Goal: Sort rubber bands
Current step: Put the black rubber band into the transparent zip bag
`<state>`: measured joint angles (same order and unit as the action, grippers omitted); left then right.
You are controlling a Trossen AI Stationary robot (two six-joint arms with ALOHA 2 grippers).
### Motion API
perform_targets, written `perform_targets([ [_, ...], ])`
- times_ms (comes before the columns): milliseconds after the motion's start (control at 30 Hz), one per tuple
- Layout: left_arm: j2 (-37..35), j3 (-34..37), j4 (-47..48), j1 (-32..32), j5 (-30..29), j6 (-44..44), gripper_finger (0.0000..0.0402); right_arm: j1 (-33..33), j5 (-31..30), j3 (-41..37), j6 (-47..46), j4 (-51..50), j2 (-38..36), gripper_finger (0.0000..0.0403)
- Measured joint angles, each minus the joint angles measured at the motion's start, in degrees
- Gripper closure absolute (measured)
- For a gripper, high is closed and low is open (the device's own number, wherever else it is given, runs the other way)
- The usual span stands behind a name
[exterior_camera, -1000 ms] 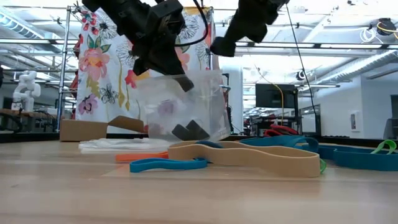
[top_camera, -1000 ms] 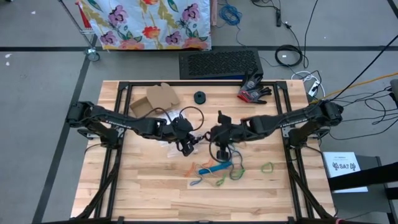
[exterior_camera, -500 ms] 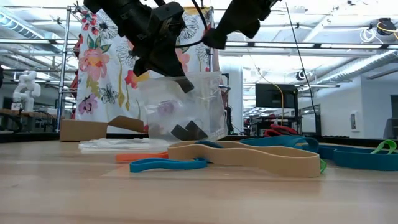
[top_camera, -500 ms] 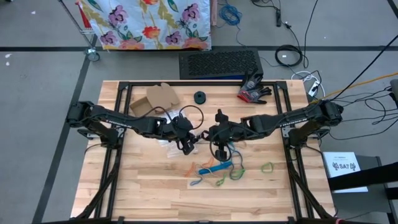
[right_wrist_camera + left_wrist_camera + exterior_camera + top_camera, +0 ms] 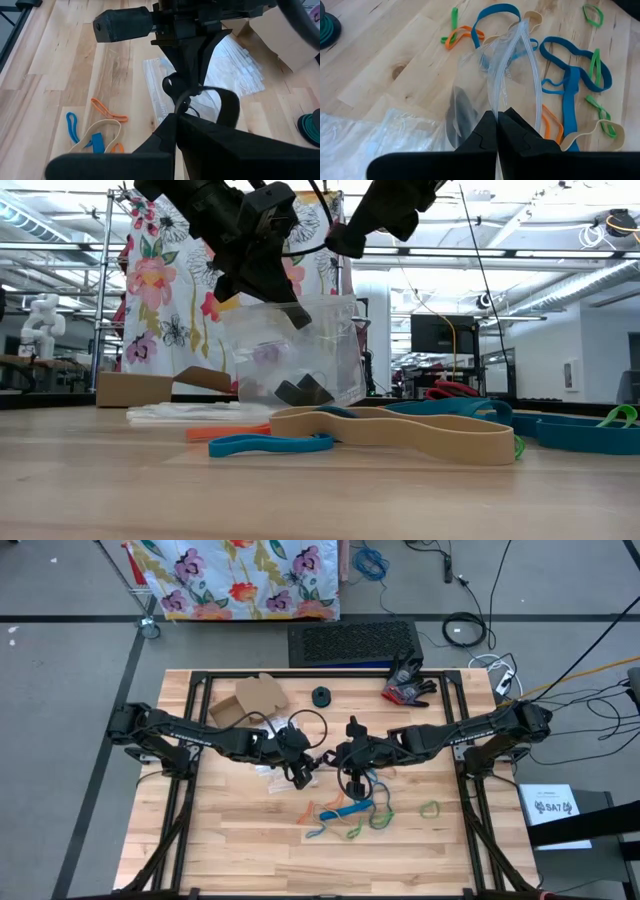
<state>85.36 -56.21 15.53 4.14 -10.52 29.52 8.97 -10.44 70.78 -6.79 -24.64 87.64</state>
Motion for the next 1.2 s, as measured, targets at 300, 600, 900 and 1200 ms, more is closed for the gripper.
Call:
perform_targets([
  [300,0.0,0.0,0.0,0.0,0.2,-0.3,0.0401,0.0,0.0,0.0,0.0,0.0,0.0,0.0399],
  [600,0.0,0.0,0.0,0.0,0.3,-0.3,0.0401,0.0,0.0,0.0,0.0,0.0,0.0,0.0399],
  [900,0.0,0.0,0.0,0.0,0.3,-0.4,0.0401,0.0,0.0,0.0,0.0,0.0,0.0,0.0399],
  [1200,0.0,0.0,0.0,0.0,0.9,-0.4,0.0401,0.0,0.0,-0.1,0.0,0.5,0.0,0.0399],
])
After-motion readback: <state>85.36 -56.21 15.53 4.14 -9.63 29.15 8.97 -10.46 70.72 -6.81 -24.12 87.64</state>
